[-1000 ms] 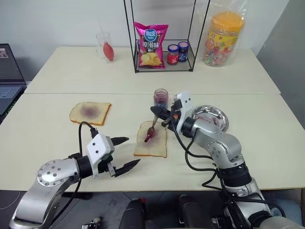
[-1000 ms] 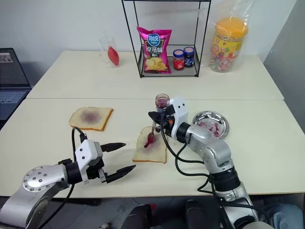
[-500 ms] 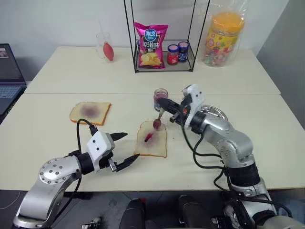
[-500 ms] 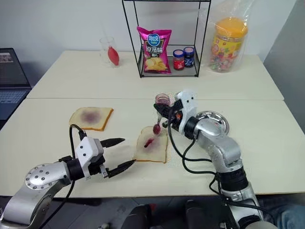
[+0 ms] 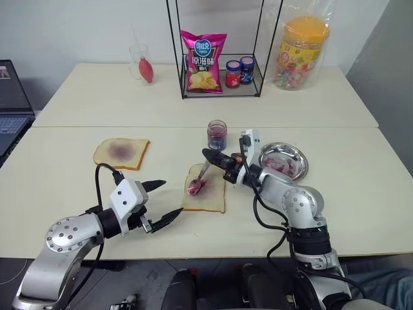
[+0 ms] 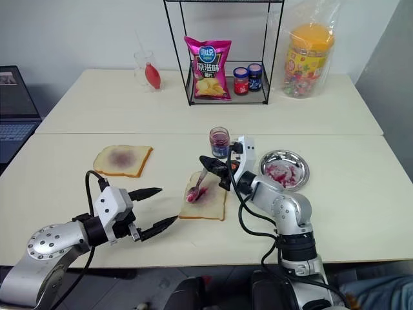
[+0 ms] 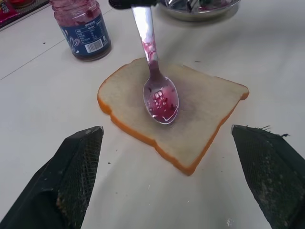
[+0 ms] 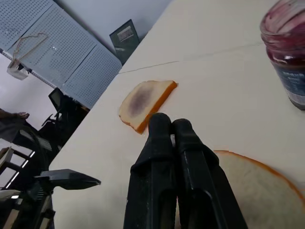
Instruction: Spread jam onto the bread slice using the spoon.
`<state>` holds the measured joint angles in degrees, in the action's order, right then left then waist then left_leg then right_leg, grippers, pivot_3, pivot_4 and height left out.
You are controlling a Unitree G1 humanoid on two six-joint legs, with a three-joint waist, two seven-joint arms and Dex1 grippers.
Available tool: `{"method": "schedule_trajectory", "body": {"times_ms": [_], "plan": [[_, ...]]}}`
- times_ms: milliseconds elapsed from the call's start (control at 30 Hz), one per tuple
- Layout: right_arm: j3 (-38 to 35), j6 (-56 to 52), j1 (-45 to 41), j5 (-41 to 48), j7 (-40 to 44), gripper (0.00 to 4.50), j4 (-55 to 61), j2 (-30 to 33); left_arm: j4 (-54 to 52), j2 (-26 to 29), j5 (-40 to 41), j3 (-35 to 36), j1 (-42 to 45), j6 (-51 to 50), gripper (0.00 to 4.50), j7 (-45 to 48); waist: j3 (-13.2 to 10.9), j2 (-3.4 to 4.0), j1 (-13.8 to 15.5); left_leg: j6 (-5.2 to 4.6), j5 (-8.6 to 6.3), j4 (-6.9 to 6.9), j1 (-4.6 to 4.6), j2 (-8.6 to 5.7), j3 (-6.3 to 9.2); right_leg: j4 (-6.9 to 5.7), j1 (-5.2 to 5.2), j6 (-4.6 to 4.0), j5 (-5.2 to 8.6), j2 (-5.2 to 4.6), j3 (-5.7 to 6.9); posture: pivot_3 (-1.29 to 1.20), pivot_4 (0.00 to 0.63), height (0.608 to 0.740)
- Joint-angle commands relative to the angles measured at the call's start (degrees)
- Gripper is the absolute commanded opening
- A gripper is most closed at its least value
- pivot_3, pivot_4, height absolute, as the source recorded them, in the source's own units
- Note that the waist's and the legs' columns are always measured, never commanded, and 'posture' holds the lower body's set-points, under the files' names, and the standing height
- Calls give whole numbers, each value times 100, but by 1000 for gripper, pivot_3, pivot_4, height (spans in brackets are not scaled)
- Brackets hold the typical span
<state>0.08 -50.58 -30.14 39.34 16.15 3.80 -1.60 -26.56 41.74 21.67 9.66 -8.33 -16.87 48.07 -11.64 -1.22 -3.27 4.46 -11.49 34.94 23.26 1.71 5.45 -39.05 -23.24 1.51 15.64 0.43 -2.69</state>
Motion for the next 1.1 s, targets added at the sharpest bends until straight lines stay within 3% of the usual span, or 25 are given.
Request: {"method": "schedule_trajectory", "body": {"times_ms": [33, 467, 700, 900, 1100], "plan": [[-83, 427, -44, -218, 123, 21, -295, 54, -102, 52, 65, 167, 32, 43, 4500, 9, 0, 0, 0, 0, 0, 0, 0, 0, 0, 0, 0, 0, 0, 0, 0, 0, 150, 740], [-591, 815, -466, -269, 299, 21, -847, 599, -5, -15, 16, 27, 134, 120, 4500, 21, 0, 0, 21, 0, 0, 2, -3, -2, 0, -1, 4, 1, -4, 0, 0, 0, 150, 740], [-1035, -195, -531, 821, -106, 21, -115, 235, -25, -72, 14, 32, 158, 108, 4500, -23, 0, 1, 12, 0, 0, 1, -1, 0, 0, 0, 2, 0, -4, 1, -1, 0, 150, 740], [-636, -21, -220, 484, -177, 21, -369, -166, -104, -55, 44, -30, 194, 25, 4500, -9, 0, 0, -1, 0, 0, -1, -2, 3, -1, 0, 1, -2, -2, 5, -2, 0, 150, 740], [-542, 41, -145, 302, -86, 21, -483, -123, -96, -56, 41, -28, 201, 26, 4500, -3, -1, 1, -1, 0, 0, -2, -1, 3, -1, 0, -1, -3, -2, 5, -2, 0, 150, 740]]}}
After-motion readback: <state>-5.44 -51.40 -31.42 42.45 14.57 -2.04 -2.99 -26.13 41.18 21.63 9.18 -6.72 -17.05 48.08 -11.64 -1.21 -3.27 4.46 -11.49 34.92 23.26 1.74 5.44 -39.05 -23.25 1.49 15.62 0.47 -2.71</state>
